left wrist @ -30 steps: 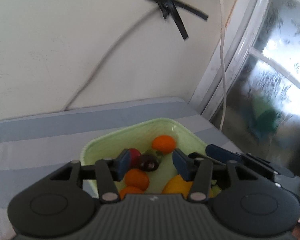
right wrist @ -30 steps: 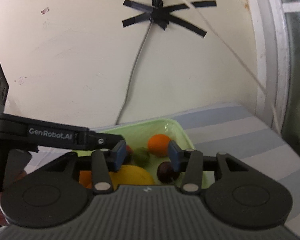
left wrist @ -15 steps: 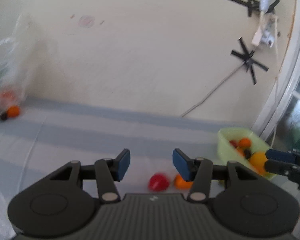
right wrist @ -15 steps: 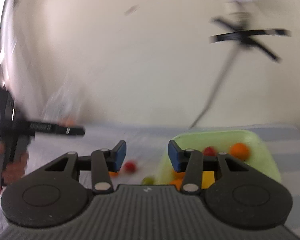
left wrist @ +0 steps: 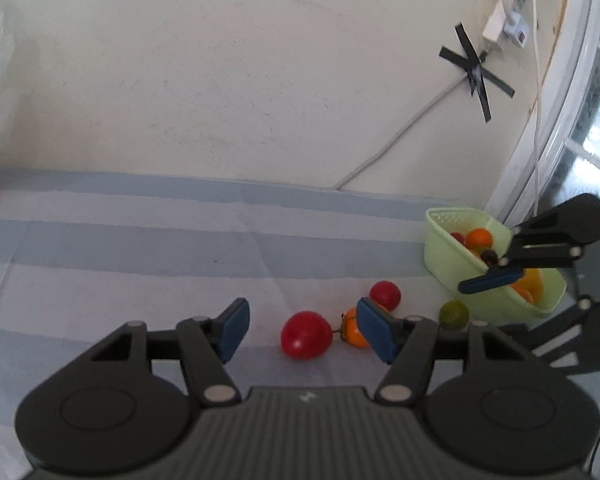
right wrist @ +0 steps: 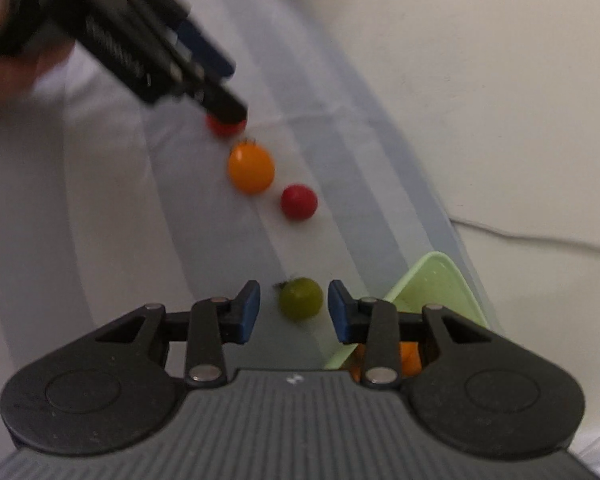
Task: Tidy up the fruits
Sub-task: 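Grasp a red tomato with the left tool while the right tool grasps the green tomato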
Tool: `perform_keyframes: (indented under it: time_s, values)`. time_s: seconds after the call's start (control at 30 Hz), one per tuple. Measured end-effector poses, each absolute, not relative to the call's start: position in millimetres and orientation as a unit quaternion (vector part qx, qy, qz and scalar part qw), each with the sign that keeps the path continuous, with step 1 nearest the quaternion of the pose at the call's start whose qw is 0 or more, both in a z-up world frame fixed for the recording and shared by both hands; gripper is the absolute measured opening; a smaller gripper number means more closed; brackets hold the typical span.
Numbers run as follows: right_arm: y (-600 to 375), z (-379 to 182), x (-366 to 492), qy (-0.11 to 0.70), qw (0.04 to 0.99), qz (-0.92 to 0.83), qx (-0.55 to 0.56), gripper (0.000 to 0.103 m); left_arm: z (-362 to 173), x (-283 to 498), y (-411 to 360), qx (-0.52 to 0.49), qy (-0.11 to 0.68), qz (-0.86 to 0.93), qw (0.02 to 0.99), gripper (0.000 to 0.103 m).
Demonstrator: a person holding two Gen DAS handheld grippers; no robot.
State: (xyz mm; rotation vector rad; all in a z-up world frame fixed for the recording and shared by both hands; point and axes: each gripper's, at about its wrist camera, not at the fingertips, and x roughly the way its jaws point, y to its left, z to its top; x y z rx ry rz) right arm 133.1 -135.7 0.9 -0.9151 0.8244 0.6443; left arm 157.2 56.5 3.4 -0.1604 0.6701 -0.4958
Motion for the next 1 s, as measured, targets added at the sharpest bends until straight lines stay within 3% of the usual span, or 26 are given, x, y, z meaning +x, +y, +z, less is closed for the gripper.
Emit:
perform_keyframes:
  time_s: [0.27, 0.33, 0.37, 0.57, 0.8, 0.9, 0.97, 1.0]
  values:
    - [-124, 0, 166, 0.445, 0.708, 0.317, -0.448, 0.039, 6, 145, 67, -0.063, 0.296, -0.274, 0.913, 0.061]
    - [-125, 1, 175, 0.464, 0.704, 0.321, -0.431, 0.037, 6, 142, 62, -0.042, 0.295, -0.285, 0.911, 0.061]
    - [-126, 1, 176, 0.471, 0.700, 0.328, -0.423, 0.028, 6, 142, 59, -0.033, 0.297, -0.289, 0.910, 0.061]
    - [-133, 2, 156, 0.443, 0.716, 0.336, -0.421, 0.027, 1, 148, 49, 0.002, 0.307, -0.288, 0.907, 0.061]
    - [-149, 12, 82, 0.388, 0.764, 0.420, -0.300, 0.028, -3, 152, 38, 0.041, 0.311, -0.290, 0.904, 0.060]
    - [-158, 3, 60, 0.372, 0.797, 0.421, -0.223, 0.028, -5, 157, 31, 0.053, 0.321, -0.295, 0.898, 0.057]
    - [-165, -4, 46, 0.359, 0.821, 0.408, -0.176, 0.028, -7, 159, 28, 0.062, 0.328, -0.294, 0.896, 0.035]
    - [-169, -5, 42, 0.351, 0.832, 0.400, -0.158, 0.028, -7, 160, 26, 0.067, 0.329, -0.287, 0.897, 0.030]
